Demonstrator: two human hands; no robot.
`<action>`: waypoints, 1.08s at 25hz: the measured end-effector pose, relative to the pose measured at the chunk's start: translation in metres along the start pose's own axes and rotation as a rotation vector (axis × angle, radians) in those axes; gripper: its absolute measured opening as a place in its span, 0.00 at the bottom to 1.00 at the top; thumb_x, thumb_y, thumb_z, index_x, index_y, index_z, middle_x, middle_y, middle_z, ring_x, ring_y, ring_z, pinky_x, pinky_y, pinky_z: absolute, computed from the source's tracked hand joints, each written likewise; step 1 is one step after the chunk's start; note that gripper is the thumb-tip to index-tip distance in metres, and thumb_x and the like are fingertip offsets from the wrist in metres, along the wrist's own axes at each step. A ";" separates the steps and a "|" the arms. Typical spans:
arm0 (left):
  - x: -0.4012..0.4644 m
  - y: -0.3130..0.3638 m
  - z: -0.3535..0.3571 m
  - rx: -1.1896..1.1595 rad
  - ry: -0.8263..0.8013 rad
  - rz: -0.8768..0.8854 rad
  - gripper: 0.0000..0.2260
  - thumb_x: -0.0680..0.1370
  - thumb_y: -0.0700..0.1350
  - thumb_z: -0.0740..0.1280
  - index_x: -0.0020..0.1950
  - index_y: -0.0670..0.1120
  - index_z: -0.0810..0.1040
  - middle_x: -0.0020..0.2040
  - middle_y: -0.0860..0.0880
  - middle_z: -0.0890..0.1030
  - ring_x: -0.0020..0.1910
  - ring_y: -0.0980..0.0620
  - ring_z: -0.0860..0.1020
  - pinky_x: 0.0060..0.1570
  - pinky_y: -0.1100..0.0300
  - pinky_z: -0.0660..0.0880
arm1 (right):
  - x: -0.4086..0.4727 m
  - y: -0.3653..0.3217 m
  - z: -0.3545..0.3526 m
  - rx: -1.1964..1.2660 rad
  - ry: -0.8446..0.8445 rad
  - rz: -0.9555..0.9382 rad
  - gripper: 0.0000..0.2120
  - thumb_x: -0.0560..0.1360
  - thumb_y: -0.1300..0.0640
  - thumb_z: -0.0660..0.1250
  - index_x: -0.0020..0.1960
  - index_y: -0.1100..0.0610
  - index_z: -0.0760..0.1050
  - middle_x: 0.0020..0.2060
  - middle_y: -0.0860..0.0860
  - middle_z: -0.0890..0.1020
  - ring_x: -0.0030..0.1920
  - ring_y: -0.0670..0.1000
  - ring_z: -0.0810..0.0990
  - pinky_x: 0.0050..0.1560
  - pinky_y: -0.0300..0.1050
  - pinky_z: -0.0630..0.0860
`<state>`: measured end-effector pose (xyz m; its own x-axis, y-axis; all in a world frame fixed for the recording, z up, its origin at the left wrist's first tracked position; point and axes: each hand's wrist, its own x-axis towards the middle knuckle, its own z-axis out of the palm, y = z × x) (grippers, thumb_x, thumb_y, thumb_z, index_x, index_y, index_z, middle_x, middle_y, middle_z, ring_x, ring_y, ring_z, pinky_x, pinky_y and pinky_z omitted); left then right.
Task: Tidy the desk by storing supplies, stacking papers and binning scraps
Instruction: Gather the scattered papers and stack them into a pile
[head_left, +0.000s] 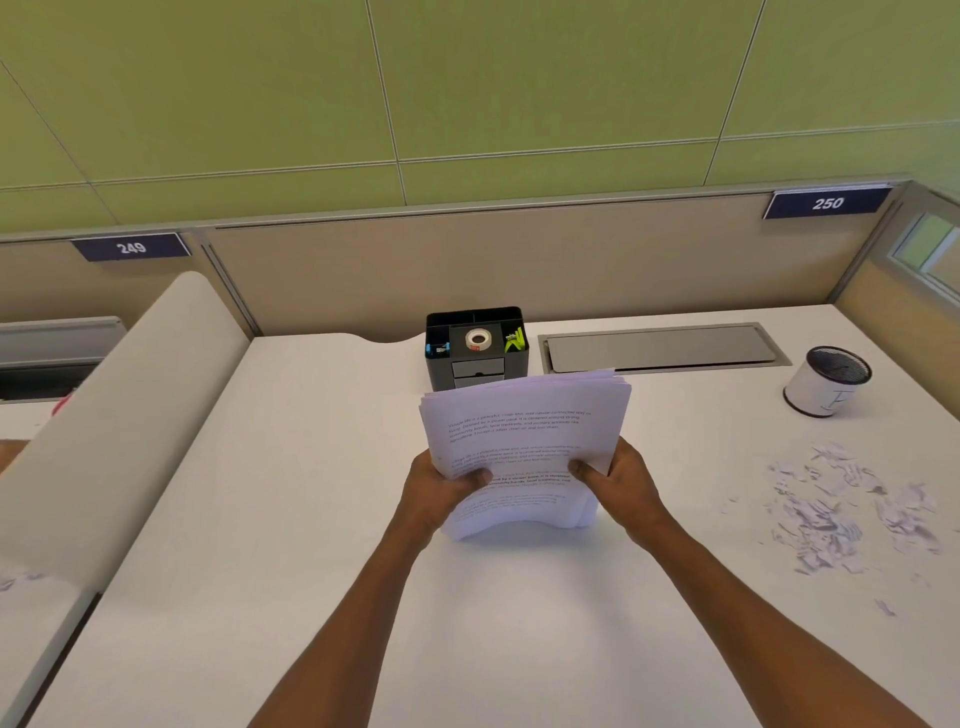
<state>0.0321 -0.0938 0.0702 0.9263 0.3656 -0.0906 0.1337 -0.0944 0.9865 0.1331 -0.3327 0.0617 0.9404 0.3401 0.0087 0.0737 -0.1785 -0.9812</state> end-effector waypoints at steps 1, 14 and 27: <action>-0.001 -0.001 -0.002 0.012 -0.004 -0.001 0.25 0.65 0.51 0.79 0.61 0.52 0.81 0.54 0.52 0.85 0.52 0.51 0.83 0.50 0.53 0.83 | 0.001 0.000 -0.002 -0.006 -0.014 -0.004 0.16 0.75 0.60 0.72 0.60 0.47 0.74 0.53 0.46 0.83 0.53 0.47 0.82 0.50 0.40 0.80; -0.016 -0.017 0.010 0.022 0.102 -0.024 0.25 0.67 0.53 0.75 0.63 0.46 0.79 0.56 0.48 0.84 0.54 0.46 0.83 0.53 0.48 0.83 | 0.002 0.014 -0.010 -0.341 -0.038 -0.033 0.13 0.80 0.65 0.62 0.63 0.56 0.76 0.52 0.48 0.81 0.50 0.51 0.79 0.48 0.37 0.73; -0.018 -0.011 0.016 0.020 0.092 -0.026 0.20 0.70 0.53 0.72 0.60 0.46 0.80 0.55 0.45 0.85 0.54 0.46 0.83 0.54 0.44 0.82 | 0.000 0.009 -0.002 -0.241 -0.037 -0.008 0.14 0.78 0.62 0.67 0.64 0.57 0.74 0.54 0.49 0.82 0.52 0.51 0.80 0.47 0.31 0.73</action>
<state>0.0195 -0.1143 0.0585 0.8865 0.4513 -0.1019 0.1647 -0.1019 0.9811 0.1350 -0.3365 0.0529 0.9271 0.3748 0.0048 0.1620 -0.3892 -0.9068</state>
